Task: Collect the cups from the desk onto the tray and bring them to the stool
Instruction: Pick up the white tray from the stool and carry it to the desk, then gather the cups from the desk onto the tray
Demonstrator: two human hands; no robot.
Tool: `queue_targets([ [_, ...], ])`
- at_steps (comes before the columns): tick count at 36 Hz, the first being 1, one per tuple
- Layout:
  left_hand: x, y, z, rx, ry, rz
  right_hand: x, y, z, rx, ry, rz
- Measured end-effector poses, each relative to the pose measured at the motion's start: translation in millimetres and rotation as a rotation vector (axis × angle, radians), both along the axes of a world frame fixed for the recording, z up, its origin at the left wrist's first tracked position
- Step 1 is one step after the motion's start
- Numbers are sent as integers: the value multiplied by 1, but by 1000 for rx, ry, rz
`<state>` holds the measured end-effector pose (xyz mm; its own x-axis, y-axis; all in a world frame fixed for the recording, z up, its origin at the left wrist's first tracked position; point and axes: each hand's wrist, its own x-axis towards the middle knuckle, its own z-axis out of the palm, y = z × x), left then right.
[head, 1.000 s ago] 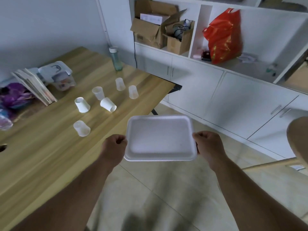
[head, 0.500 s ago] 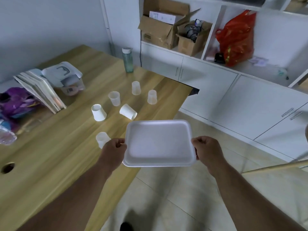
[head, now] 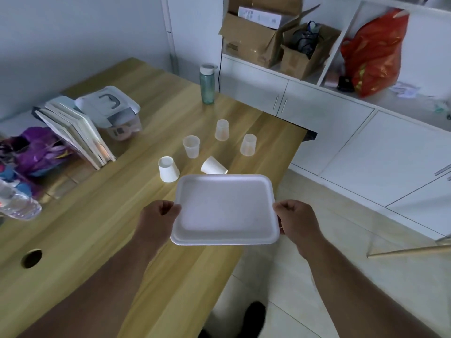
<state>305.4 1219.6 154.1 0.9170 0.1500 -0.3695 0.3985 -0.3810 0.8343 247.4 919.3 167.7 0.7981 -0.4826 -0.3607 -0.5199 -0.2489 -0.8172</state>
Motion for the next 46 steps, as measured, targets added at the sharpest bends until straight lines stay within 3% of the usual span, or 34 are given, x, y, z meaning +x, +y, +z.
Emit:
queue_targets([
  [20,99,-3,-18,51,6,147,142,-18,-28,134,50,45],
  [28,137,-20,-34,104,44,137,256,-59,-54,-265,21,189],
  [36,160,-37,-49,177,50,111,335,-72,-92,-612,149,631],
  [41,169,-42,-58,175,61,135,355,-72,-112,-735,219,750],
  [46,166,-44,-59,184,88,150,356,-72,-115,-773,158,735],
])
